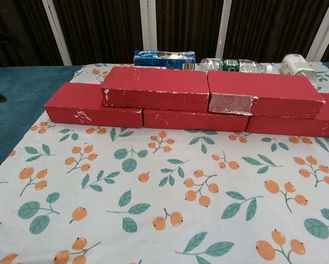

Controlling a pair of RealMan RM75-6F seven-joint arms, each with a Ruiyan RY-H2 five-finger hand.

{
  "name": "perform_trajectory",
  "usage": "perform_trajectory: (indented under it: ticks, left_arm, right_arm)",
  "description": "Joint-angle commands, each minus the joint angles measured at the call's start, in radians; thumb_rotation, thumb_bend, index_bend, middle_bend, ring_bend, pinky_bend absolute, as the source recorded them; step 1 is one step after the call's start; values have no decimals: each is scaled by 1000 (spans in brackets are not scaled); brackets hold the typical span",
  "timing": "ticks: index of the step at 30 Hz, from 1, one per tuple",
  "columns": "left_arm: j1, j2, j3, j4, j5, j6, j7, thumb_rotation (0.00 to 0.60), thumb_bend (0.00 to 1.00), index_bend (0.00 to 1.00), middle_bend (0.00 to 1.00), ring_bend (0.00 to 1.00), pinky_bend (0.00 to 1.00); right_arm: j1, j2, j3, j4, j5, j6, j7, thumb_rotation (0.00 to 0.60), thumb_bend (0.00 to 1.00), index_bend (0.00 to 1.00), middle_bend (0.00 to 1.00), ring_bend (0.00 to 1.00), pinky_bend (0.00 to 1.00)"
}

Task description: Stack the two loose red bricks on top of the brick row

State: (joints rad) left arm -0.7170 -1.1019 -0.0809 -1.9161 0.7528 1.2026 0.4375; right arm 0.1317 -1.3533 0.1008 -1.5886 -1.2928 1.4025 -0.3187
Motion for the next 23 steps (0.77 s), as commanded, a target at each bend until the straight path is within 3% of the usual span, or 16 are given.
perform_trajectory:
  ticks: [1,7,14,23]
  left_arm:
    - [289,7,180,102,417,187,-268,600,0,119,6,0,128]
    - [401,-57,217,236,588,331,-375,600,0,126,8,0,128]
    - [469,-90,222,293,648,411,-379,600,0,128,23,0,123]
    - [513,-64,215,258,669,426,-361,600,0,123,33,0,122]
  right_arm:
    - [2,5,-5,-2,-13,-1,6,600,186,0,0,0,0]
    - [-4,18,-11,-11,-43,18,24,600,186,0,0,0,0]
    - [-15,34,-16,-24,-74,46,42,600,186,0,0,0,0]
    - [-25,57,-36,-53,-119,62,54,600,186,0,0,0,0]
